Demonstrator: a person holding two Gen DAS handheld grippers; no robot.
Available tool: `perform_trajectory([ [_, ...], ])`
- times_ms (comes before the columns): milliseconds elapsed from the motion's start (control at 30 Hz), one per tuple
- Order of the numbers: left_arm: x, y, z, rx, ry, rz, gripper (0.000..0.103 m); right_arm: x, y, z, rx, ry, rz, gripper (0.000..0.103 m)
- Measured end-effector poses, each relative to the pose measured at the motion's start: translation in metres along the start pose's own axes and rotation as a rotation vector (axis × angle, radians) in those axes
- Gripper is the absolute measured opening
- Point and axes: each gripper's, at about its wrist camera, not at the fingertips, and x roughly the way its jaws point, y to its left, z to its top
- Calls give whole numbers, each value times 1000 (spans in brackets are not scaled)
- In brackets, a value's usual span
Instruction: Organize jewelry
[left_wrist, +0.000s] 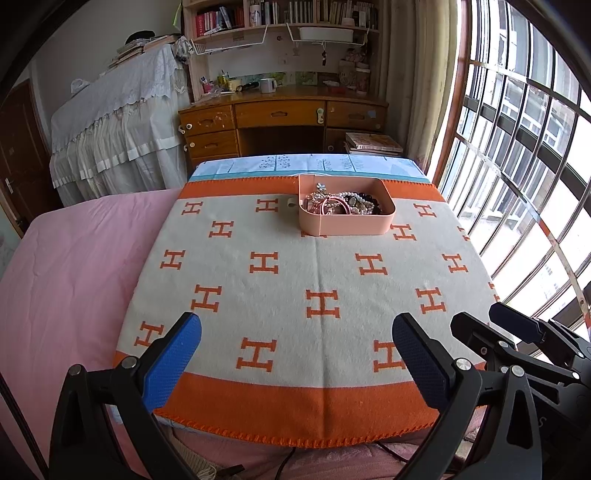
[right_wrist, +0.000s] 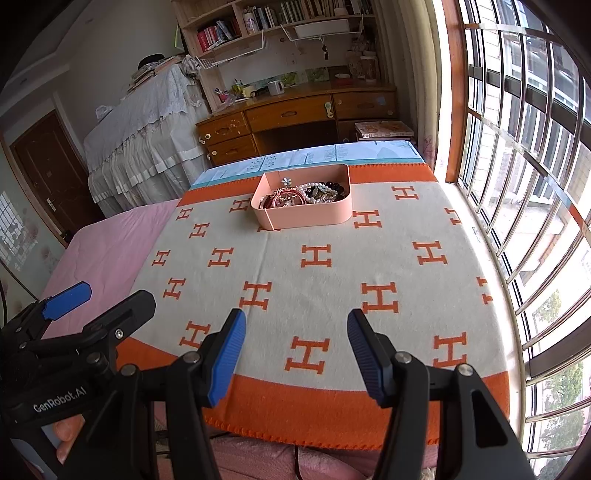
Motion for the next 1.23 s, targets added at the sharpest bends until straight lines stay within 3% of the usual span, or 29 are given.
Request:
perform_trajectory([
  [1233,3,4,-12,-6,22,-4,102,0,0,2,3,6,2,58],
])
